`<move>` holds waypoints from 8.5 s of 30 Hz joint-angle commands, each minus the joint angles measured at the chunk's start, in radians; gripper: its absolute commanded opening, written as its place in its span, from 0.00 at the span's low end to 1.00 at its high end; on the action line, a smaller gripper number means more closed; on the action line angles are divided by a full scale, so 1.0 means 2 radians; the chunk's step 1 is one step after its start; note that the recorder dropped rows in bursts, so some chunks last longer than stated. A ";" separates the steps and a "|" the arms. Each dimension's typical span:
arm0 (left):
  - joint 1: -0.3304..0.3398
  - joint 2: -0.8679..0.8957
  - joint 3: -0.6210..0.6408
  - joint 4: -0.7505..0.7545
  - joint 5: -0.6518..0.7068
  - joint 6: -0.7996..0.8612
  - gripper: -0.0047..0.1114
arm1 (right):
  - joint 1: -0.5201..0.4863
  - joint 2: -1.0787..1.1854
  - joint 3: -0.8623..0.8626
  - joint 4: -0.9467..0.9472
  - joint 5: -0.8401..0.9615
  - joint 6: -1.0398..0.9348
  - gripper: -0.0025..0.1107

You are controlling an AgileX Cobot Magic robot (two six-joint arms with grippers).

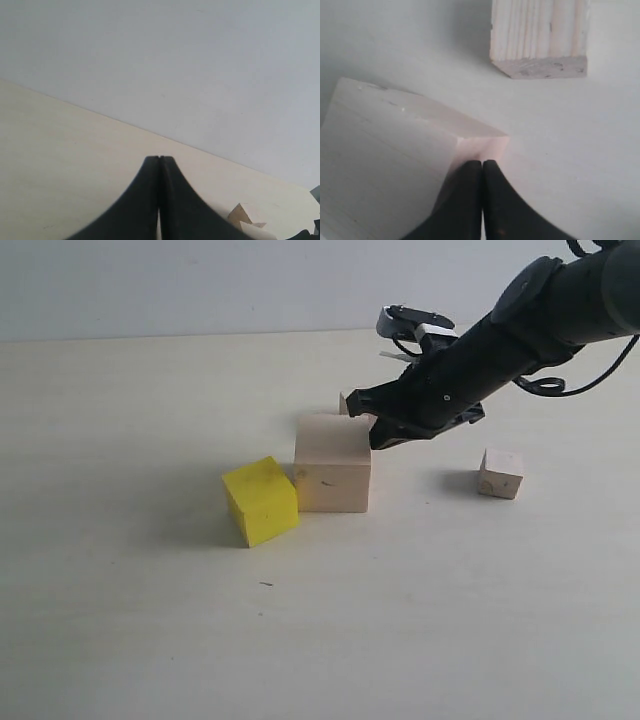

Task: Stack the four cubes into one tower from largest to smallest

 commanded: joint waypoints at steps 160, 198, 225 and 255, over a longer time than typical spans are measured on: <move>-0.247 0.735 -0.440 0.123 0.360 0.399 0.04 | -0.023 -0.592 0.200 -0.227 0.107 0.195 0.02; -0.308 0.862 -0.777 0.113 0.506 0.562 0.04 | -0.023 -0.592 0.200 -0.224 0.107 0.195 0.02; -0.306 0.900 -0.793 0.082 0.506 0.543 0.55 | -0.023 -0.592 0.200 -0.224 0.108 0.195 0.02; -0.310 0.797 -0.793 0.100 0.506 0.466 0.82 | -0.023 -0.592 0.200 -0.234 0.103 0.195 0.02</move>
